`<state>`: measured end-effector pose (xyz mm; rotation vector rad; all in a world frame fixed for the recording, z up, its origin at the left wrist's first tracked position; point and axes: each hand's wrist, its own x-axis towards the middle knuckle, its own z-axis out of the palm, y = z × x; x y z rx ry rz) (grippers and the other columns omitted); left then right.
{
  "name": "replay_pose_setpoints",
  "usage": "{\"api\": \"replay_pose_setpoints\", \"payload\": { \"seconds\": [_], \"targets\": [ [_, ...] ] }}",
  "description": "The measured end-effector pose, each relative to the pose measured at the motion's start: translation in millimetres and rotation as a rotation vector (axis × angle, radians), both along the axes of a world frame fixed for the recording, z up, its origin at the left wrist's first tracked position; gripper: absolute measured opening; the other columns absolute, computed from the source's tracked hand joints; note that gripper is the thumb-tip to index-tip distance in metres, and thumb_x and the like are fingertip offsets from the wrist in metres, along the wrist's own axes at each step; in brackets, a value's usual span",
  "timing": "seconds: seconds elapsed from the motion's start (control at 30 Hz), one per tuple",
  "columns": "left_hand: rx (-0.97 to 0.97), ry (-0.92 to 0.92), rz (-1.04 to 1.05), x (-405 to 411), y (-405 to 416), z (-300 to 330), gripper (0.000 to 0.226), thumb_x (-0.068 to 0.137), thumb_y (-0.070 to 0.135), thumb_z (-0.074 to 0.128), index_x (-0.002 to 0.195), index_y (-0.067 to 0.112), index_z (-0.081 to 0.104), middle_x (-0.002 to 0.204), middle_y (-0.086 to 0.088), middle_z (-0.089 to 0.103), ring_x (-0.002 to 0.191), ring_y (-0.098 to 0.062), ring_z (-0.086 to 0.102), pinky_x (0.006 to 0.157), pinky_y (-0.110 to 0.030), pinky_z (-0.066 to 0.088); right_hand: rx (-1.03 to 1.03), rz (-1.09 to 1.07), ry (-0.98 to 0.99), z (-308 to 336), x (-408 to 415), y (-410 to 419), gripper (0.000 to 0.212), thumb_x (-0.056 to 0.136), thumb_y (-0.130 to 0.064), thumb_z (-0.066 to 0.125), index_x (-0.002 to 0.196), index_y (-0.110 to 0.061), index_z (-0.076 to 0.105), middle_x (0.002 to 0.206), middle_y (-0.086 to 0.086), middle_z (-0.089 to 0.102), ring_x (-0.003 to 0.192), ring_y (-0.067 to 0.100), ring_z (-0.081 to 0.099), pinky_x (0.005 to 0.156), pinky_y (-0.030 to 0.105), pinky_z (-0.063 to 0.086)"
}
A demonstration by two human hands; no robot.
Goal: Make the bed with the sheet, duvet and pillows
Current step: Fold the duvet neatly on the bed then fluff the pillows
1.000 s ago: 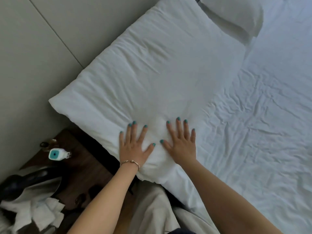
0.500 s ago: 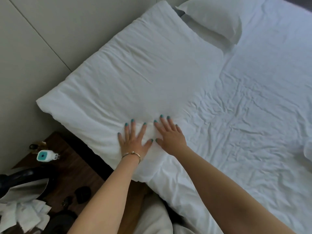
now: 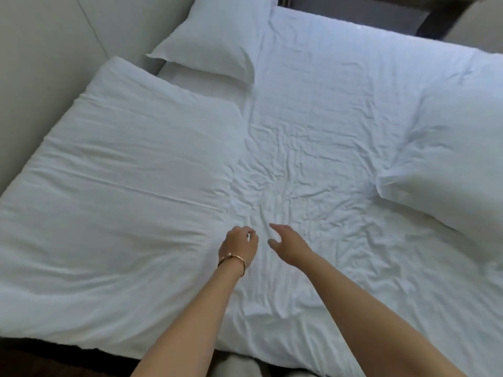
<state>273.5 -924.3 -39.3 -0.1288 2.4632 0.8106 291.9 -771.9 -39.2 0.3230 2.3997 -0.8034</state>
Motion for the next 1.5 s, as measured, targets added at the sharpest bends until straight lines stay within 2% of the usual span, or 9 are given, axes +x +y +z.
{"api": "replay_pose_setpoints", "payload": {
  "seconds": [0.2, 0.33, 0.43, 0.6, 0.7, 0.77, 0.93, 1.13, 1.5],
  "targets": [
    [0.259, -0.147, -0.196, -27, 147, 24, 0.023, 0.091, 0.03, 0.048, 0.1, 0.025, 0.068, 0.099, 0.0, 0.069, 0.091, -0.021, 0.065, 0.086, -0.038, 0.054, 0.136, -0.289, 0.032, 28, 32, 162, 0.04, 0.098, -0.035, 0.048, 0.137, -0.028, 0.051, 0.138, -0.009, 0.053, 0.124, 0.015, 0.051, 0.101, 0.034, 0.041],
    [0.121, -0.127, -0.513, -33, 256, 29, 0.023, 0.088, 0.037, 0.049, 0.102, 0.033, 0.066, 0.1, 0.009, 0.065, 0.092, -0.016, 0.062, 0.084, -0.037, 0.053, 0.297, -0.314, 0.031, 35, 46, 281, 0.038, 0.099, -0.037, 0.043, 0.136, -0.032, 0.05, 0.135, -0.009, 0.055, 0.122, 0.017, 0.052, 0.096, 0.033, 0.04],
    [0.08, -0.009, -0.542, -42, 354, 23, 0.025, 0.09, 0.038, 0.047, 0.109, 0.034, 0.063, 0.099, 0.015, 0.058, 0.095, -0.015, 0.06, 0.083, -0.033, 0.052, 0.399, -0.386, 0.126, 33, 46, 381, 0.041, 0.097, -0.033, 0.046, 0.138, -0.03, 0.049, 0.141, -0.002, 0.05, 0.127, 0.023, 0.048, 0.099, 0.036, 0.04],
    [0.183, 0.182, -0.522, -58, 508, -9, 0.051, 0.092, 0.043, 0.054, 0.14, 0.033, 0.041, 0.138, 0.002, 0.042, 0.13, -0.018, 0.039, 0.1, -0.038, 0.043, 0.518, -0.5, 0.073, 4, 52, 521, 0.072, 0.089, -0.048, 0.06, 0.147, -0.05, 0.018, 0.16, 0.002, 0.006, 0.143, 0.034, 0.013, 0.11, 0.052, 0.031],
    [-0.007, 0.218, -0.634, -67, 573, -29, 0.089, 0.075, 0.068, 0.061, 0.146, 0.053, 0.007, 0.157, 0.004, 0.005, 0.144, -0.03, 0.002, 0.113, -0.05, 0.022, 0.5, -0.485, -0.003, -27, 55, 570, 0.095, 0.079, -0.058, 0.066, 0.138, -0.066, -0.009, 0.154, 0.0, -0.027, 0.143, 0.044, -0.01, 0.109, 0.066, 0.014],
    [-0.177, 0.245, -0.716, -75, 598, -45, 0.11, 0.06, 0.078, 0.064, 0.137, 0.063, -0.012, 0.156, 0.008, -0.017, 0.144, -0.034, -0.013, 0.111, -0.061, 0.012, 0.578, -0.385, 0.025, -46, 55, 588, 0.104, 0.076, -0.06, 0.068, 0.137, -0.064, -0.017, 0.153, 0.005, -0.024, 0.141, 0.048, -0.009, 0.108, 0.07, 0.01],
    [-0.164, 0.263, -0.723, -92, 624, -77, 0.111, 0.061, 0.06, 0.072, 0.14, 0.052, -0.006, 0.139, -0.003, 0.011, 0.127, -0.033, 0.024, 0.096, -0.05, 0.04, 0.681, -0.225, 0.087, -73, 40, 606, 0.115, 0.074, -0.029, 0.074, 0.144, -0.049, -0.015, 0.145, 0.011, 0.007, 0.127, 0.044, 0.028, 0.103, 0.056, 0.033],
    [0.006, 0.385, -0.695, -81, 614, -87, 0.082, 0.069, 0.043, 0.071, 0.135, 0.036, 0.023, 0.12, -0.006, 0.038, 0.111, -0.033, 0.05, 0.083, -0.043, 0.048, 0.655, -0.243, 0.256, -81, 36, 596, 0.082, 0.079, -0.01, 0.065, 0.142, -0.034, 0.019, 0.125, 0.01, 0.04, 0.097, 0.037, 0.059, 0.076, 0.039, 0.046],
    [0.114, 0.283, -0.619, 70, 441, -30, 0.078, 0.054, 0.067, 0.076, 0.119, 0.048, 0.037, 0.108, 0.011, 0.052, 0.096, -0.02, 0.06, 0.07, -0.03, 0.043, 0.422, -0.306, 0.266, -18, 204, 457, 0.078, 0.068, -0.017, 0.061, 0.13, -0.046, 0.025, 0.118, -0.005, 0.059, 0.091, 0.033, 0.065, 0.071, 0.036, 0.046]
  ]
}}
